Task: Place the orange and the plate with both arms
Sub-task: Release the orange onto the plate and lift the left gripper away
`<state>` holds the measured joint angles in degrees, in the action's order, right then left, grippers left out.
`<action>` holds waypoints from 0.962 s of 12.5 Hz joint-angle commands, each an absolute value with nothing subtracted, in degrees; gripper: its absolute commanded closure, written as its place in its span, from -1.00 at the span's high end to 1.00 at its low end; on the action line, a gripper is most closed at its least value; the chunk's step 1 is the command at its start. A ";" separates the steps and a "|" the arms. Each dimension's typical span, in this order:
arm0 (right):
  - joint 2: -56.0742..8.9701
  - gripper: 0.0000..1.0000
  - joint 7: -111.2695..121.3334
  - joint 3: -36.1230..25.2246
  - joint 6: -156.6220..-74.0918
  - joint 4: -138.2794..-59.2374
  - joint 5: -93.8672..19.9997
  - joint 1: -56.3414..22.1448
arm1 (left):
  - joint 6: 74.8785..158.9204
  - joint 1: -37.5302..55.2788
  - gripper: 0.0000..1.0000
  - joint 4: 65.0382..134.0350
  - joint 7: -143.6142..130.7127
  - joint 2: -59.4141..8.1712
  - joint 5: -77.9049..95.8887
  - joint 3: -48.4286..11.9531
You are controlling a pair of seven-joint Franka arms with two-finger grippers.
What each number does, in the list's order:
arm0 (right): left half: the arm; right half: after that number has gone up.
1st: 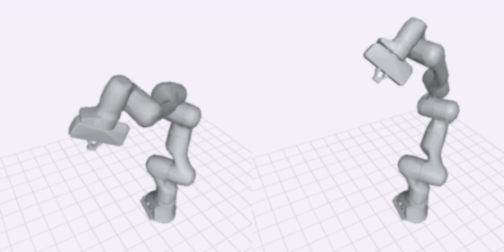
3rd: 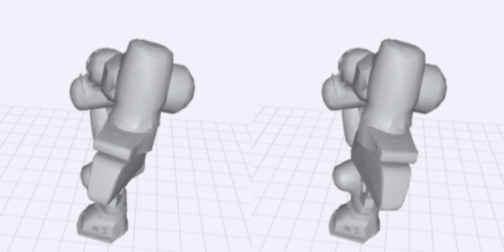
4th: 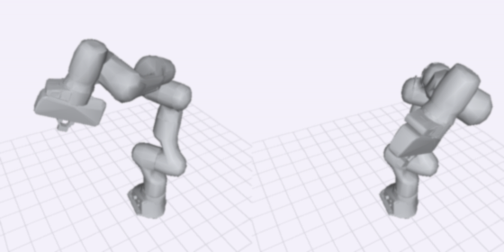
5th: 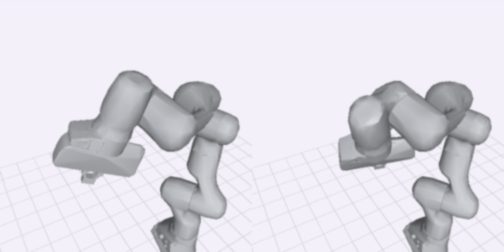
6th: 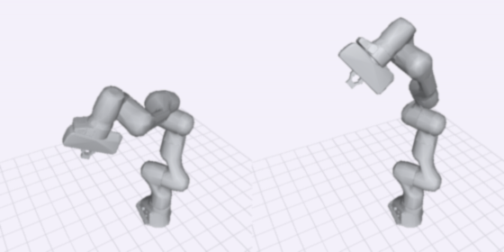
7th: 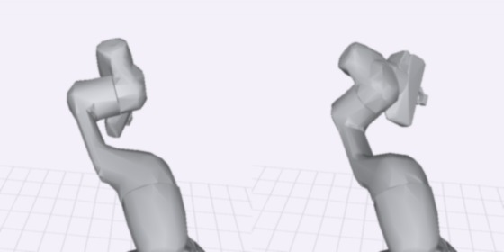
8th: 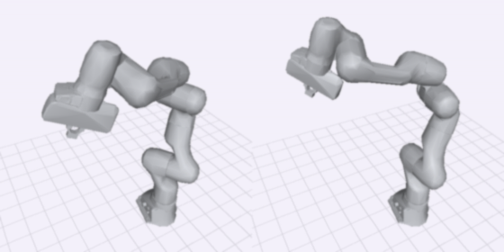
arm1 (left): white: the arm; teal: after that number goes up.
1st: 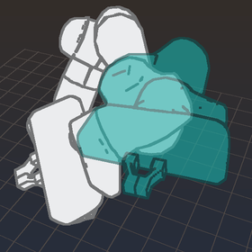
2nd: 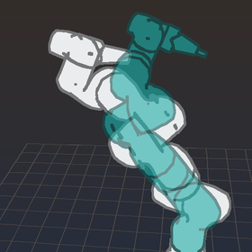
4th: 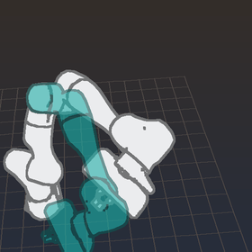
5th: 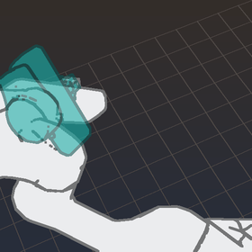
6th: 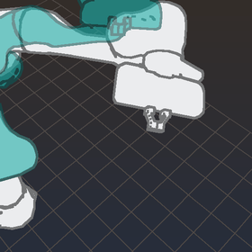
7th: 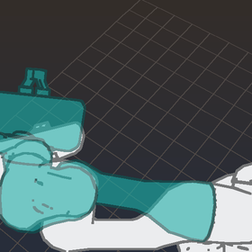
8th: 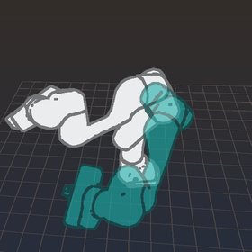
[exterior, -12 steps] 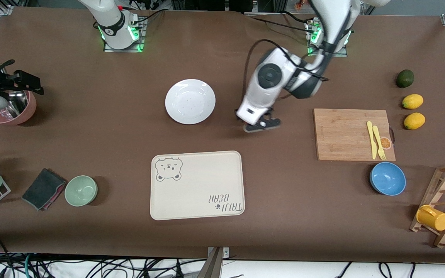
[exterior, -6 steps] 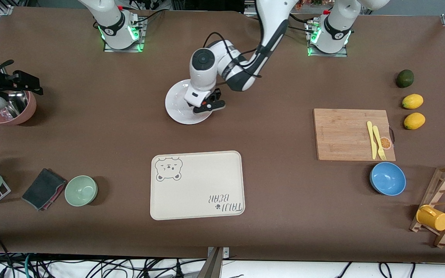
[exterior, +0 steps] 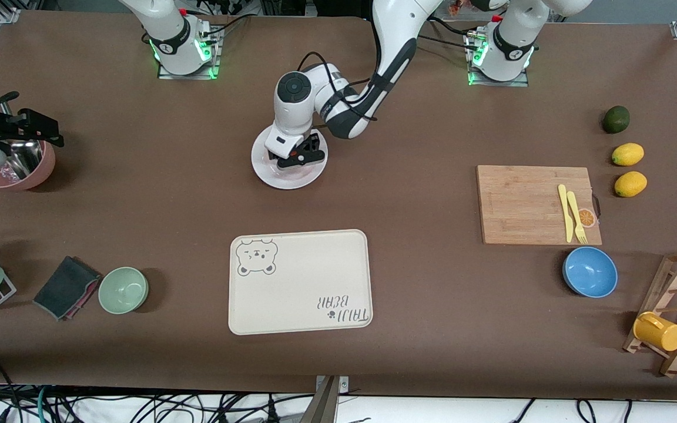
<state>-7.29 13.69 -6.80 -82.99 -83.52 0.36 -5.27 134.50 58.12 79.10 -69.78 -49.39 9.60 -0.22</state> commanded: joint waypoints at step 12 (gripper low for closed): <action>-15.64 1.00 20.91 -7.47 -79.98 -82.27 1.14 -3.61 | 102.59 30.88 1.00 77.34 -47.07 -34.28 9.93 1.32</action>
